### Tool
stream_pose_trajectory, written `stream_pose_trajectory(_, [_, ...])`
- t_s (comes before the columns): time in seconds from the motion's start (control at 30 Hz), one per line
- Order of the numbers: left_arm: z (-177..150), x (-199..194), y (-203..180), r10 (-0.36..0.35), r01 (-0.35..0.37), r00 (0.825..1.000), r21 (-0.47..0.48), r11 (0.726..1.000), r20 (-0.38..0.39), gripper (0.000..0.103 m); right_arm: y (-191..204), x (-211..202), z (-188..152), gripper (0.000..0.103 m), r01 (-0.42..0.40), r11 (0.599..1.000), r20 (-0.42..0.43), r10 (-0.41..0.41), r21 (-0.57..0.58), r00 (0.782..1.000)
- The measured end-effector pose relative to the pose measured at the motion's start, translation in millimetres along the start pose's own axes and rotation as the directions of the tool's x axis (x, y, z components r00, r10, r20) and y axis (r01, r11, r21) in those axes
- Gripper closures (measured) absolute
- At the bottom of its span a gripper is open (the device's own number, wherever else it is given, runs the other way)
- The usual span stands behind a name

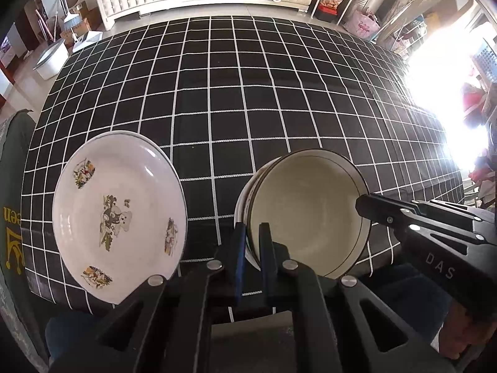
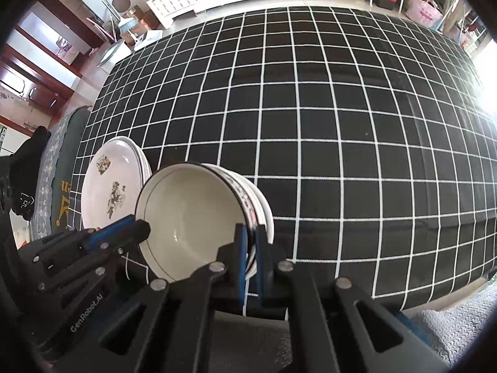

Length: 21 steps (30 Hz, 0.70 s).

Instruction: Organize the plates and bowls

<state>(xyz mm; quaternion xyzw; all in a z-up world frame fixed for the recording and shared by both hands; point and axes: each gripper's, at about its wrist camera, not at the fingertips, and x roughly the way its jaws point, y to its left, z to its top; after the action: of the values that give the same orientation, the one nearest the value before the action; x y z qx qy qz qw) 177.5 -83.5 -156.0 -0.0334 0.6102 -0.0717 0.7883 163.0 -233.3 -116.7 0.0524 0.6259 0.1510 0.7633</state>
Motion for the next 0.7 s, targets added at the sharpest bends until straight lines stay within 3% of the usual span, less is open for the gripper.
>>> stream_pose_trajectory(0.37, [-3.0,-6.3,4.8,-0.043,0.043,0.999,0.000,0.999,0.030,0.093,1.7,-3.5,-4.6,0.094,0.006,1.000,0.038,-0.007,0.025,0.999])
stream_pose_trajectory(0.5, [-2.1,-16.4,9.2,-0.038,0.037,0.997,0.006,0.999,0.064,0.067,5.9,-15.1,-5.4,0.091,0.037,0.999,0.066,-0.037,0.000,0.997])
stream_pose_trajectory(0.57, [-0.8,-20.9,12.5,-0.036,0.036,0.996,0.004,0.999,0.086,0.065,5.2,-20.6,-4.9,0.076,0.033,0.999,0.077,-0.034,0.012,0.996])
stream_pose_trajectory(0.63, [0.6,-22.3,15.4,-0.051,0.052,0.995,-0.005,0.999,0.085,0.061,3.7,-26.4,-4.7,0.043,0.010,0.999,0.090,-0.013,0.032,0.996])
stream_pose_trajectory(0.7, [1.5,-24.3,19.3,-0.073,0.075,0.993,-0.016,0.997,0.092,0.057,2.3,-31.8,-5.2,0.033,-0.010,0.999,0.111,0.004,0.050,0.994])
